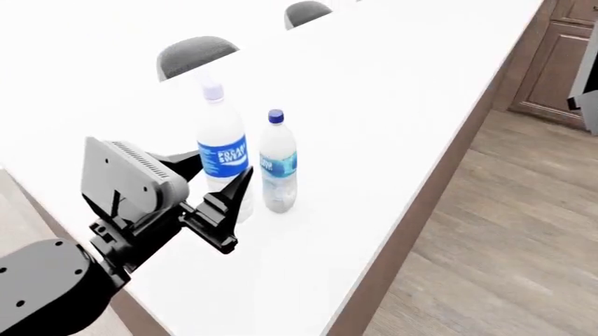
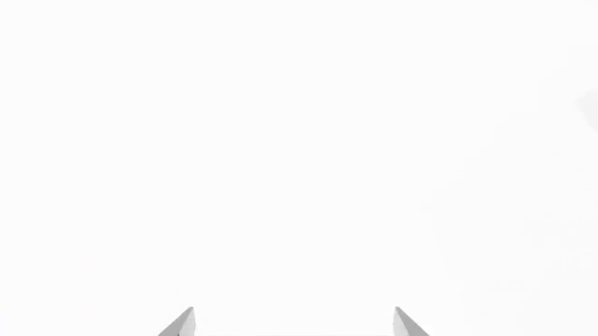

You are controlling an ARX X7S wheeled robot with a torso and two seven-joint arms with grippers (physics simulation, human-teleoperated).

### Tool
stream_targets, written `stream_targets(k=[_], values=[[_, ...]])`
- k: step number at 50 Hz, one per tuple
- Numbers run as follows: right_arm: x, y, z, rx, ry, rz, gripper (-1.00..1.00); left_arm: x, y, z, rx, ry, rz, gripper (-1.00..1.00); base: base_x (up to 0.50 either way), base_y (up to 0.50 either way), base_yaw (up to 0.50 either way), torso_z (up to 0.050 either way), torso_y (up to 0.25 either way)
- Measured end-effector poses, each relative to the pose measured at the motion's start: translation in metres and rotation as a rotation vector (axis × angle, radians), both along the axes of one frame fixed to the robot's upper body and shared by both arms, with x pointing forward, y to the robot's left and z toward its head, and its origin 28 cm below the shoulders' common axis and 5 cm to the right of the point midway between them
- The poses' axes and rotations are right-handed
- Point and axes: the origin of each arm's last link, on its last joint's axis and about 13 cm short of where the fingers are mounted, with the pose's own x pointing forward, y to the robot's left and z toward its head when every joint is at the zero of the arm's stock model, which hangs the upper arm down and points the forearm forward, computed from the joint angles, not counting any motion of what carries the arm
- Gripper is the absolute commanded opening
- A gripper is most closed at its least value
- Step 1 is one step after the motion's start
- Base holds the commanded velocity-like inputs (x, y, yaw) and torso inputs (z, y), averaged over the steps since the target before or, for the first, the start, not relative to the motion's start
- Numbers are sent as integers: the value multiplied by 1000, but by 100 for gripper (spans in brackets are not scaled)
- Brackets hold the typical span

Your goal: Move the drinks to the dining counter.

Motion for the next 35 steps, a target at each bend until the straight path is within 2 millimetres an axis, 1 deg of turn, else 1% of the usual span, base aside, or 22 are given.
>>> stream_targets(k=[35], values=[[1,1,-3,-5,8,5,100,5,-1,-19,19,57,9,-100,0,0,0,0,0]])
